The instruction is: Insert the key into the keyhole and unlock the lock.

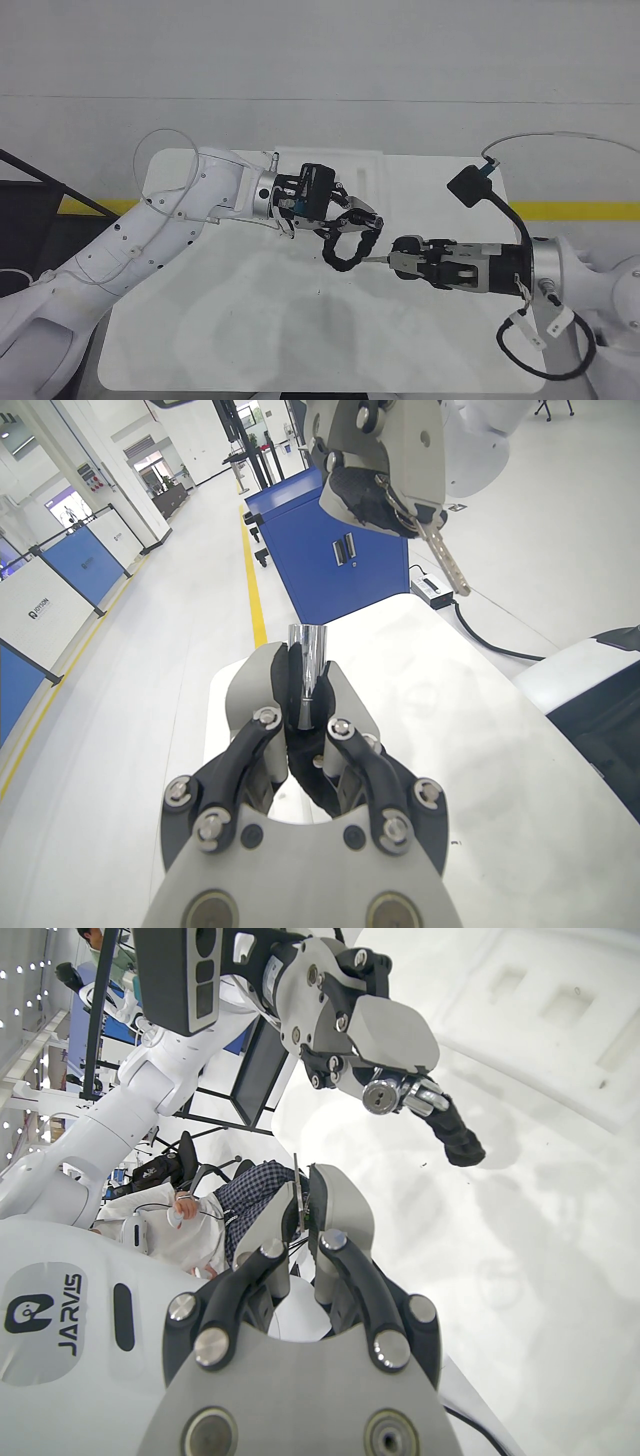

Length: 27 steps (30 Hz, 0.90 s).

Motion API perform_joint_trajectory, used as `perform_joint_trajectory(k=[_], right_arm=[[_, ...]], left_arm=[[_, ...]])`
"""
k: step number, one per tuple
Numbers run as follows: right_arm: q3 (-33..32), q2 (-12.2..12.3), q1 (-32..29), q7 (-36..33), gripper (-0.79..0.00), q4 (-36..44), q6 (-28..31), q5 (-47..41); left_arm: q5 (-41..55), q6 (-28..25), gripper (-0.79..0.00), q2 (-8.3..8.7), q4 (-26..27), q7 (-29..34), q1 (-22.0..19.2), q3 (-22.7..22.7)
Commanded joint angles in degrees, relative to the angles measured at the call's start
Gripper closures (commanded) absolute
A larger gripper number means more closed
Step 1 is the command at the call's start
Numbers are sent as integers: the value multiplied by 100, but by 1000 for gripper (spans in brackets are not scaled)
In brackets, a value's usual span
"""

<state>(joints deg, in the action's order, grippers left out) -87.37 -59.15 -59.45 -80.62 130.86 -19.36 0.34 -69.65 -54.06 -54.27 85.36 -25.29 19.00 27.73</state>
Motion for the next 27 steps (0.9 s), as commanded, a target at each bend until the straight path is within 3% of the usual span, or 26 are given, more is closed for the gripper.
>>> perform_joint_trajectory(k=[1,4,11,27], right_arm=[[-32,37,-18,56,0,62,20,299],[-121,101,204,-160,0,218,-271,573],[-43,358,342,-125,0,248,-307,583],[78,1096,491,99,0,376,-531,444]], left_arm=[[26,70,0,0,8,27,48,13],[65,218,0,10,114,186,201,123],[-165,386,0,-16,288,183,496,260],[-466,638,0,-306,179,153,695,330]])
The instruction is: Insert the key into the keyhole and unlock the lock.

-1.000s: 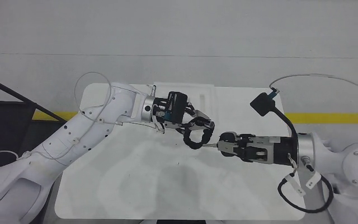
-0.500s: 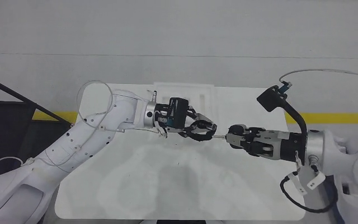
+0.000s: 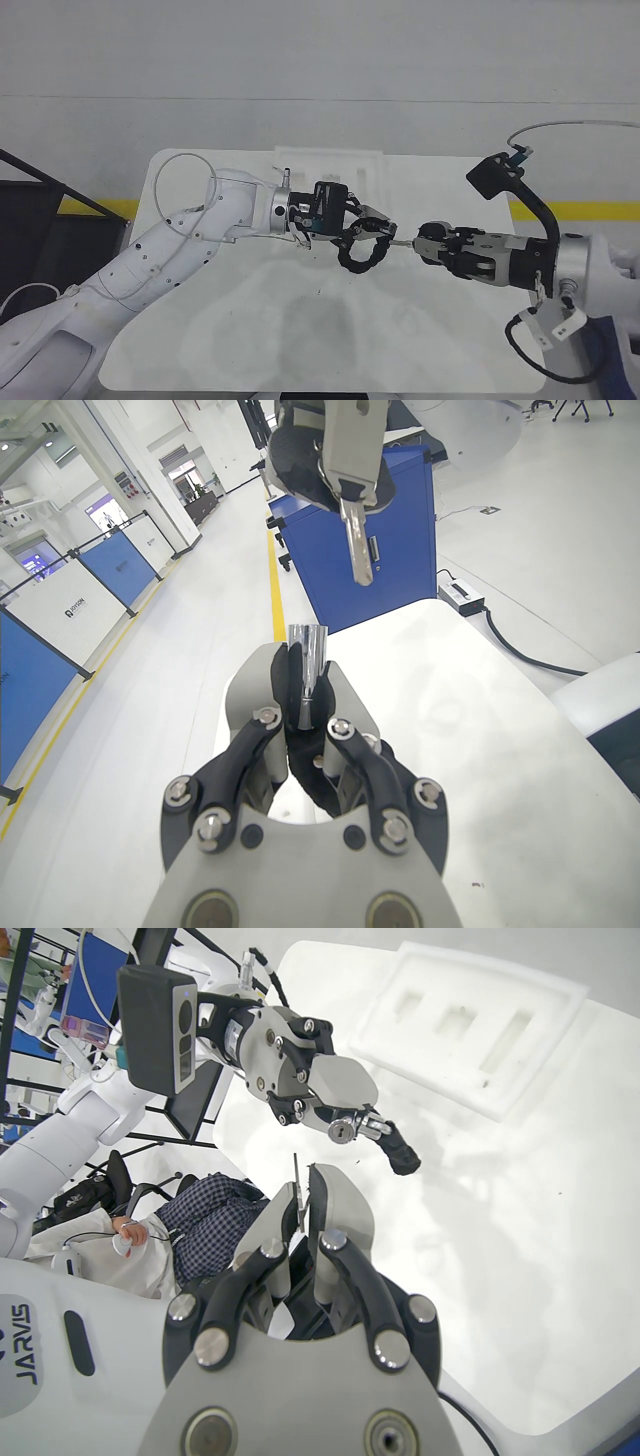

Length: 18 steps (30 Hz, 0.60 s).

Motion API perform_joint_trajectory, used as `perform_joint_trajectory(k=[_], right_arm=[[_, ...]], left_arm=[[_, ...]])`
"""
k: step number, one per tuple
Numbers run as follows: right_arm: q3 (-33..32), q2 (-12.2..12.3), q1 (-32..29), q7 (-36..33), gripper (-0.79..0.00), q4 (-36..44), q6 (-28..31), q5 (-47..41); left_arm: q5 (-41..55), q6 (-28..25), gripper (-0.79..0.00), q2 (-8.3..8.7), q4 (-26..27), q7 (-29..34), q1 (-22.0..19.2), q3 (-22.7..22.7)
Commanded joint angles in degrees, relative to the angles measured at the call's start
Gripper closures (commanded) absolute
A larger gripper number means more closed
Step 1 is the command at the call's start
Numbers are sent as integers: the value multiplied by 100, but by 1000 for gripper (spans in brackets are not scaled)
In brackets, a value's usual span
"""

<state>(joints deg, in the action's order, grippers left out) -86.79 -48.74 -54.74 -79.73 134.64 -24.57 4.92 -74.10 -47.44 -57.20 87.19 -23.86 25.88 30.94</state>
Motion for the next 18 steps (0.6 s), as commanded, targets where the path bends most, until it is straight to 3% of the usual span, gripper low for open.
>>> perform_joint_trajectory(k=[1,18], right_arm=[[43,100,40,35,0,-11,-35,-50],[579,731,404,610,0,-150,-609,-297]], left_arm=[[-34,-33,0,-25,-10,12,17,20],[-279,-201,0,-189,-43,-39,182,251]])
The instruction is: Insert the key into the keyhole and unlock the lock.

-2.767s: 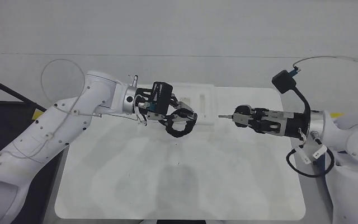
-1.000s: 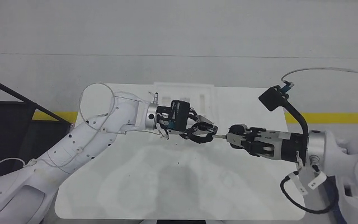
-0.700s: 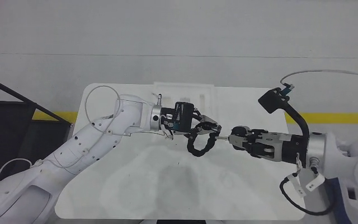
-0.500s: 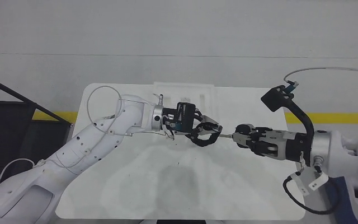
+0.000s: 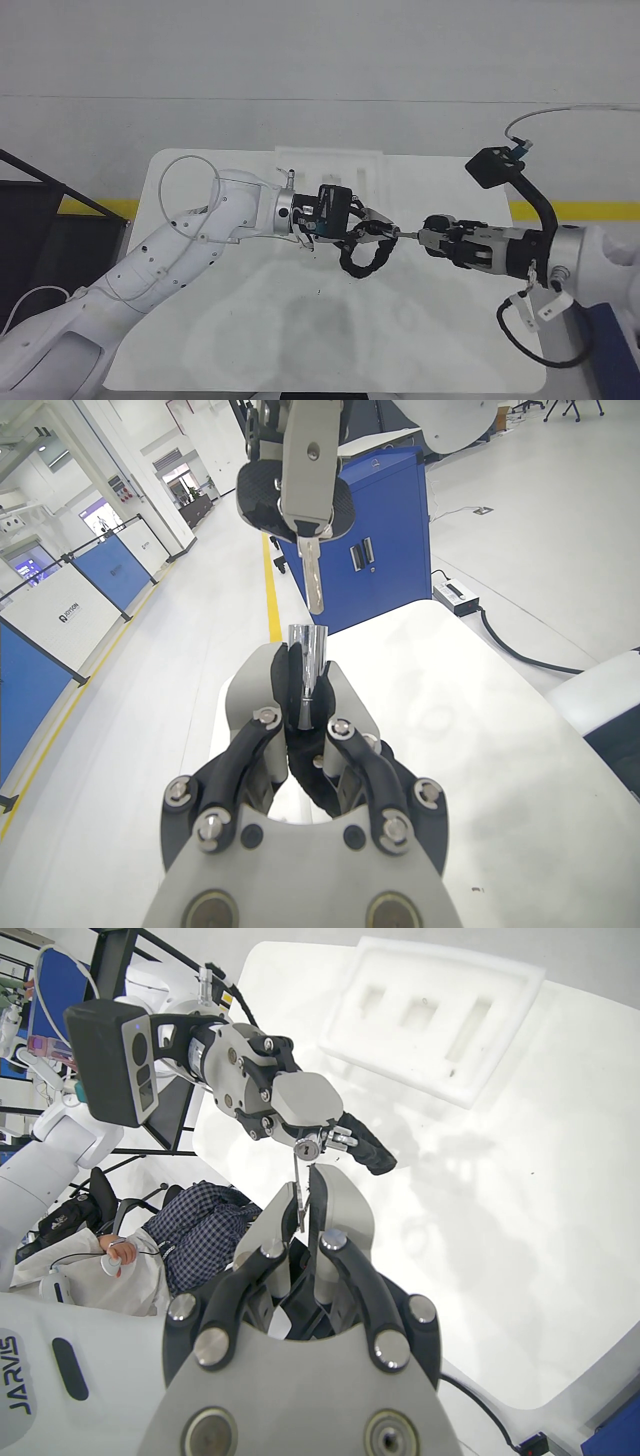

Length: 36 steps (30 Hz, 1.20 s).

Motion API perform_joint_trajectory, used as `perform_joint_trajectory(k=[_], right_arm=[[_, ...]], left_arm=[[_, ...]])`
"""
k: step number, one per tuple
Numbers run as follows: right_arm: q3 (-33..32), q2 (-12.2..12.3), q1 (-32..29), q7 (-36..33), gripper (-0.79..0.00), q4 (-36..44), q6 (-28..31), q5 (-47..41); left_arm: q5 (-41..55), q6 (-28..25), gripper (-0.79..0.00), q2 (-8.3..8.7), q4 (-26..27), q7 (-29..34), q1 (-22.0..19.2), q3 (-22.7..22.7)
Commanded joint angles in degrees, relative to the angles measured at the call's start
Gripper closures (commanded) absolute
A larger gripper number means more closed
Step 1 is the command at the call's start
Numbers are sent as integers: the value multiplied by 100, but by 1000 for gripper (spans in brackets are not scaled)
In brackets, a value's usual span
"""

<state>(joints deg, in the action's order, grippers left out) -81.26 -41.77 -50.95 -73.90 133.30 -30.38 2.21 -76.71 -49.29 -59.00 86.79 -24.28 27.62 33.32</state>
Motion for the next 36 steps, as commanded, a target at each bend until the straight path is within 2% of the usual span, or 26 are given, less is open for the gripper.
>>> perform_joint_trajectory(k=[1,20,36], right_arm=[[55,68,45,50,0,-26,-51,-49],[479,589,346,544,0,-11,-545,-643],[711,815,579,810,0,15,-811,-936]], left_arm=[[-29,-29,0,-18,-5,1,16,25],[-241,-151,0,-181,-93,-61,131,249],[-352,-275,0,-274,-90,-75,258,432]])
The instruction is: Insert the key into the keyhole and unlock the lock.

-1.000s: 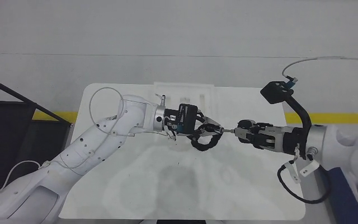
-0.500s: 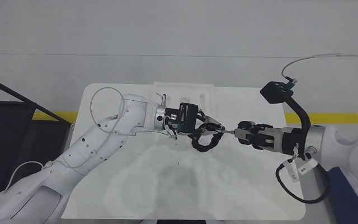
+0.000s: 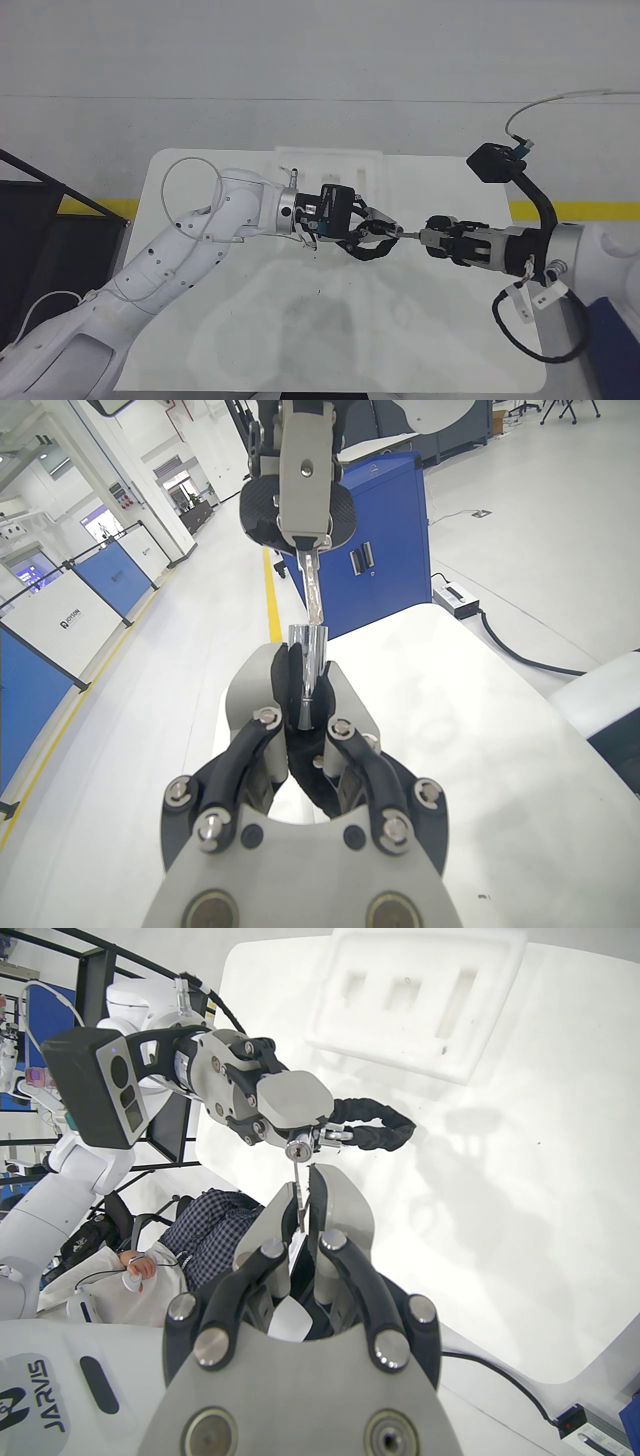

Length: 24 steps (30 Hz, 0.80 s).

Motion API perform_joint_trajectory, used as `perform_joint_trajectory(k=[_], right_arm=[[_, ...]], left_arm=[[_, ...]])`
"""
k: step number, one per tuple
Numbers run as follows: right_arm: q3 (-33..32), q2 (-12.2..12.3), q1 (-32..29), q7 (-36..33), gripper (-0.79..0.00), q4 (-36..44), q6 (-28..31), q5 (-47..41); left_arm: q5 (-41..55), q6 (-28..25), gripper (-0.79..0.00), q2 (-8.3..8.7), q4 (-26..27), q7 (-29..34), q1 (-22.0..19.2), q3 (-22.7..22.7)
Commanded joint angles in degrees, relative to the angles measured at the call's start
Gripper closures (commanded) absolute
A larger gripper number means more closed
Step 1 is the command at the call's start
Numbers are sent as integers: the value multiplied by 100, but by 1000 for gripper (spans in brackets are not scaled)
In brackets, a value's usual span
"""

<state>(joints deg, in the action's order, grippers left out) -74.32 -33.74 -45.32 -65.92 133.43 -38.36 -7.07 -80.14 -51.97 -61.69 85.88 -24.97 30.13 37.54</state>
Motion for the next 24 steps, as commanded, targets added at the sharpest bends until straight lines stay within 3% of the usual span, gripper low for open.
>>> perform_joint_trajectory(k=[1,17,24], right_arm=[[35,21,32,26,0,1,-26,-17],[215,131,248,200,0,-1,-200,-21],[274,160,373,227,0,71,-227,69]], left_arm=[[-19,-15,0,-12,3,-7,15,19],[-5,-168,0,-111,-61,-11,138,141],[440,-207,0,-154,-203,405,275,215]])
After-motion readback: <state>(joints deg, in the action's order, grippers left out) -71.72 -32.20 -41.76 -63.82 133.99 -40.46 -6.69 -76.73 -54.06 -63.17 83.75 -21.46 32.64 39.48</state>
